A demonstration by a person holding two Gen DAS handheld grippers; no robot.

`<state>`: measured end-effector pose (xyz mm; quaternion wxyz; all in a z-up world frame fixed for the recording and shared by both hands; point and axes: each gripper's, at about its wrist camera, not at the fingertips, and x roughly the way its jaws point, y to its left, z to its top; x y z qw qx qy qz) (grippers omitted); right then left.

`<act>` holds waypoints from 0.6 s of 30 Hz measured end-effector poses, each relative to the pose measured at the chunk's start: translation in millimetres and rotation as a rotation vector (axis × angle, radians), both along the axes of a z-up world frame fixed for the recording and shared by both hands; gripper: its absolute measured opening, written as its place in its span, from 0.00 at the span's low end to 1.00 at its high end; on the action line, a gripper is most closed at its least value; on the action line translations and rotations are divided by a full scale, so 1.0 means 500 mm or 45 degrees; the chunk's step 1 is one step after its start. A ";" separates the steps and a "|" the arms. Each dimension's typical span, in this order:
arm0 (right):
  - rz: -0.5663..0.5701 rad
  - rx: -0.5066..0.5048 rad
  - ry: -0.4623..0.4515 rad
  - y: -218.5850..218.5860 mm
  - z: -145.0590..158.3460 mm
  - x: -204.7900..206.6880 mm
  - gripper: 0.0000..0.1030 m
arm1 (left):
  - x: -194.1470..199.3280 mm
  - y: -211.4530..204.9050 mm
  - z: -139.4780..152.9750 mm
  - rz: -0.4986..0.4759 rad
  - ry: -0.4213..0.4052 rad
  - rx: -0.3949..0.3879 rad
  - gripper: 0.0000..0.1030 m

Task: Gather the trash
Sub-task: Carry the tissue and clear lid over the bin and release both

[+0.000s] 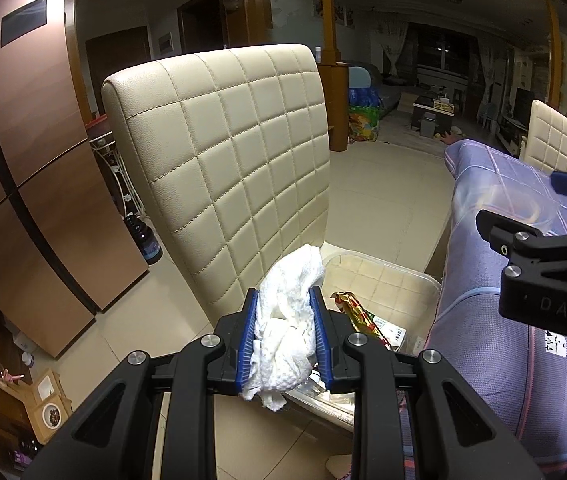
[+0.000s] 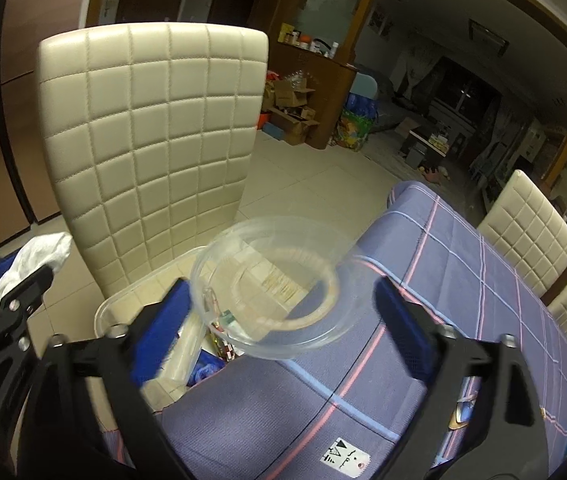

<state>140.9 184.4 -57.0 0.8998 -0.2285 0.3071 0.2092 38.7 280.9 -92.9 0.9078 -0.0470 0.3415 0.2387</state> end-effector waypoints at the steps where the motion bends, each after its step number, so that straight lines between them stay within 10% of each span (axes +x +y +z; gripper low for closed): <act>1: -0.016 0.010 -0.011 -0.004 0.002 0.002 0.95 | 0.001 -0.001 0.001 -0.002 0.000 0.002 0.25; 18: -0.056 0.009 -0.017 -0.061 -0.012 -0.009 0.95 | 0.030 -0.037 0.003 -0.070 0.010 0.007 0.25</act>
